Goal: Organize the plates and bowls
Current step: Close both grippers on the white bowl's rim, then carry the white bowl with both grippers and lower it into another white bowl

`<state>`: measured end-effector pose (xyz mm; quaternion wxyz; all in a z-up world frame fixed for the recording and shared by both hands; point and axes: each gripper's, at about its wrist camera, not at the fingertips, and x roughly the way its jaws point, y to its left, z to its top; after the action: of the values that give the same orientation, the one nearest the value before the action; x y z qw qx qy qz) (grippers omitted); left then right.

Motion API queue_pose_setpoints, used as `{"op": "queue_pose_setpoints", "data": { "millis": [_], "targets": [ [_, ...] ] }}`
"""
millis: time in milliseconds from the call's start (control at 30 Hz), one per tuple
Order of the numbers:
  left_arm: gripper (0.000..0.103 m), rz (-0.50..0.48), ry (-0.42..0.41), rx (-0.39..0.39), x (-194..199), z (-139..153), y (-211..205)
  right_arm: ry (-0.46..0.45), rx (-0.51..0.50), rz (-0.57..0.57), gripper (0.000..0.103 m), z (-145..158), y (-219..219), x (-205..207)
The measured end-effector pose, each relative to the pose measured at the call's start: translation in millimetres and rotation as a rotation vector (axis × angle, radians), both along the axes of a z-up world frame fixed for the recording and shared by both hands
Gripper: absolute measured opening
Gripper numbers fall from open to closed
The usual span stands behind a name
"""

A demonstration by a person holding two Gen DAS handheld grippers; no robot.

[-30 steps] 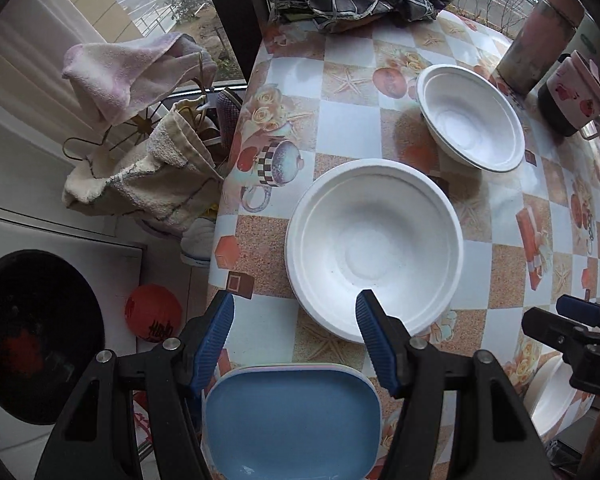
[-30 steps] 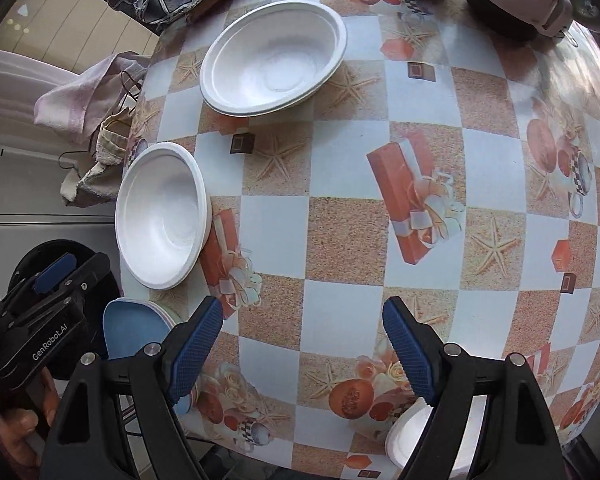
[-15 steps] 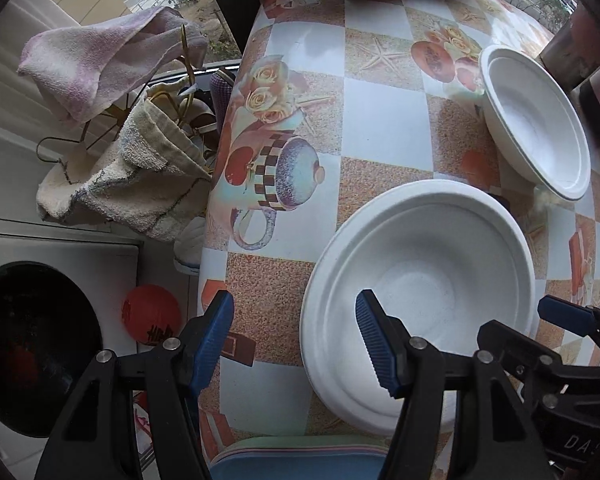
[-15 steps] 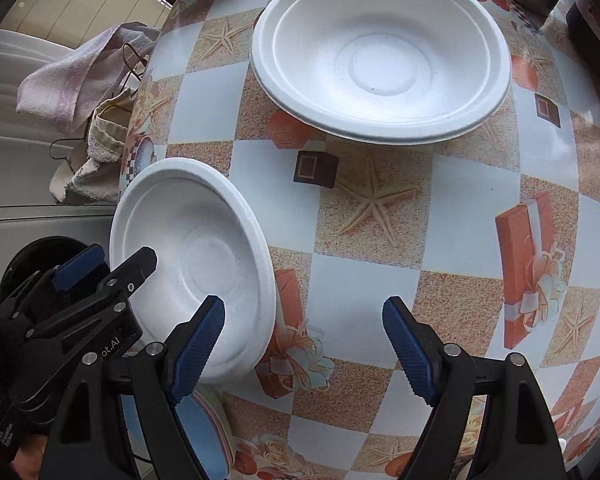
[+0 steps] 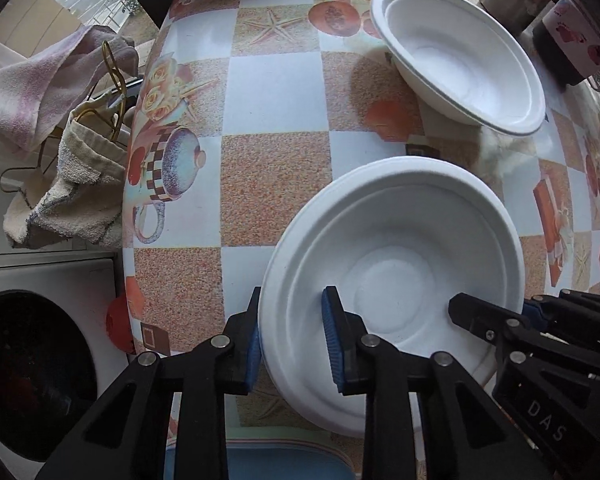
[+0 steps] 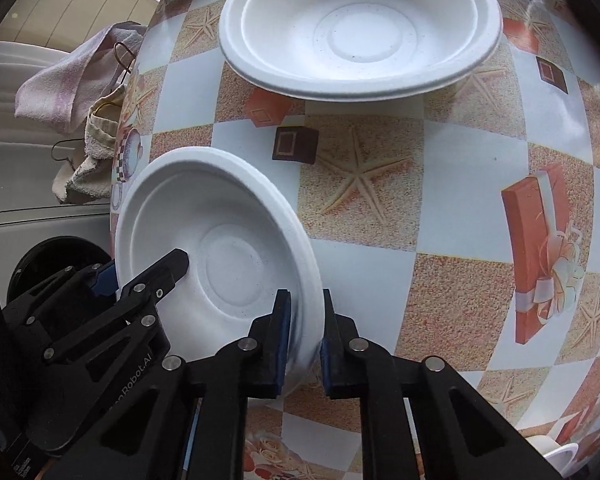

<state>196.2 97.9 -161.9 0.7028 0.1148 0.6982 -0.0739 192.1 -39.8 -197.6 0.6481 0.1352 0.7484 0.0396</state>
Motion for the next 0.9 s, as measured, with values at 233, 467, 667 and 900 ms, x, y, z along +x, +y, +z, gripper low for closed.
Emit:
{"op": "queue_pose_setpoints", "data": {
  "millis": [233,467,667,900],
  "targets": [
    [0.031,-0.055,0.022,-0.01,-54.0,-0.7,-47.1,0.041,-0.035,0.01,0.016,8.7,-33.9,-61.3],
    [0.031,-0.063,0.043,0.02,-115.2,1.3,-58.4,0.084,-0.023,0.034,0.018,10.2,-37.8,-117.7],
    [0.034,-0.052,0.065,0.04,-138.5,2.8,-52.2,0.107,-0.006,0.058,0.018,13.8,-27.4,-138.4],
    [0.034,-0.041,0.001,0.028,-151.0,38.7,-52.3,0.054,0.011,0.061,0.018,46.0,-22.1,-143.7]
  ]
}}
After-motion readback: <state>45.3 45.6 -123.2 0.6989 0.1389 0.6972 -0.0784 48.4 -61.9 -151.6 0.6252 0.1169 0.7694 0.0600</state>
